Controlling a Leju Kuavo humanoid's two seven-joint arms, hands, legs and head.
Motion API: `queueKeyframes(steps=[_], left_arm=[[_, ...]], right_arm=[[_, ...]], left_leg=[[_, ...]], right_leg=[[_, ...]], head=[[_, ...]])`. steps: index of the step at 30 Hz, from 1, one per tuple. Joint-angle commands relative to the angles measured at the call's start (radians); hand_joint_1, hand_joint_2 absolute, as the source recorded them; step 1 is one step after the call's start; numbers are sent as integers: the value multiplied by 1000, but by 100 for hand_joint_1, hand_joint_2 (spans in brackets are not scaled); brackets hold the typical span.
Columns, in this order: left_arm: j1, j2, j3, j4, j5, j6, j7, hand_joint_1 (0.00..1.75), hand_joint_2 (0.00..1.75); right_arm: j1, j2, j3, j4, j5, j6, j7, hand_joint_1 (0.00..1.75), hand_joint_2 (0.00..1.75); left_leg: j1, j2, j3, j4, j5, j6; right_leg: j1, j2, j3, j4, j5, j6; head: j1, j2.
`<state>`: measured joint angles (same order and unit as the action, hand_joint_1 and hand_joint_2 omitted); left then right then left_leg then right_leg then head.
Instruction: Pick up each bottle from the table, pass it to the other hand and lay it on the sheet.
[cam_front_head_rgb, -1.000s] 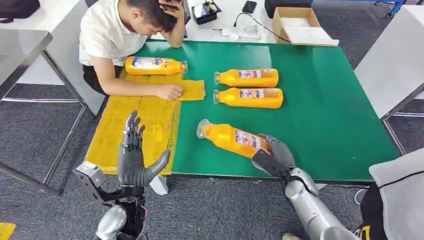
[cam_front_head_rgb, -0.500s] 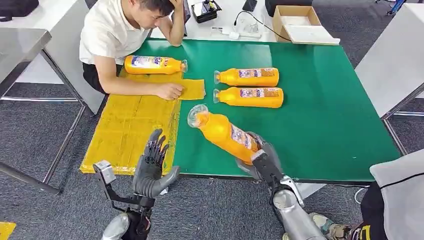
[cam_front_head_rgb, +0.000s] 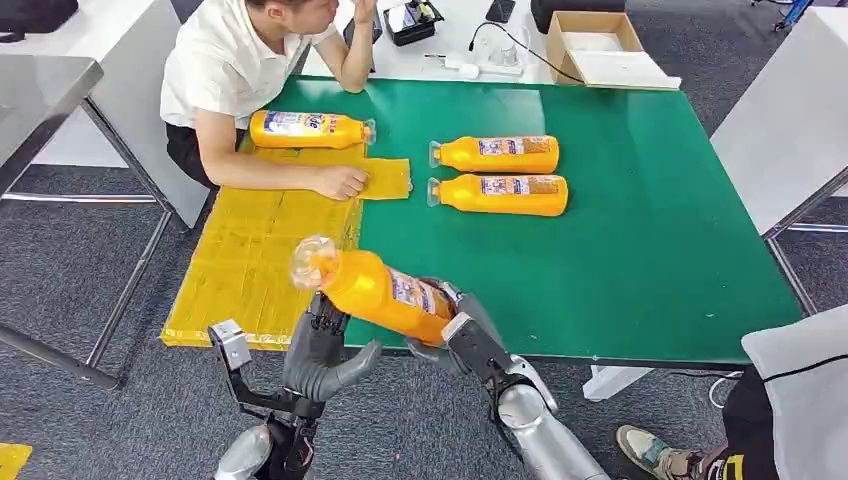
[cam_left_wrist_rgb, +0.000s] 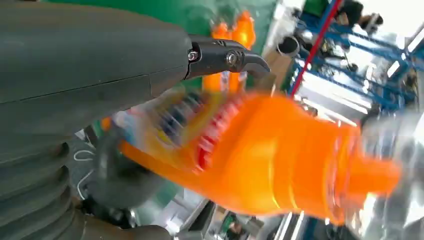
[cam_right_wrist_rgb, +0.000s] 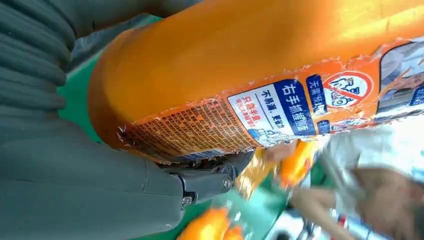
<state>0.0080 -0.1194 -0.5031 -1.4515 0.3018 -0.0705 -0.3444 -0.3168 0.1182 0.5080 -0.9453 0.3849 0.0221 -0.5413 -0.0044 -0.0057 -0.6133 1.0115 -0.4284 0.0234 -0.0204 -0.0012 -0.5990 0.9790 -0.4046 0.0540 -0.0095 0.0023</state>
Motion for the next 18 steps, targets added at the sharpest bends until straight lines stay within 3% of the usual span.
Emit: queueKeyframes(steps=[1,18], left_arm=[[-55,13,-50,74,-18,-38,-17,0,175],[-83,-13,-19,106,20,-41,-16,5,175]], right_arm=[[-108,16,139,100,-11,32,9,154,175],[-148,29,232,118,-27,76,41,157,175]], left_leg=[[1,1,2,0,0,-1],[2,1,7,1,-3,-3]], right_leg=[[1,1,1,0,0,-2],[3,1,6,0,-3,-4]], head=[[0,0],[0,0]])
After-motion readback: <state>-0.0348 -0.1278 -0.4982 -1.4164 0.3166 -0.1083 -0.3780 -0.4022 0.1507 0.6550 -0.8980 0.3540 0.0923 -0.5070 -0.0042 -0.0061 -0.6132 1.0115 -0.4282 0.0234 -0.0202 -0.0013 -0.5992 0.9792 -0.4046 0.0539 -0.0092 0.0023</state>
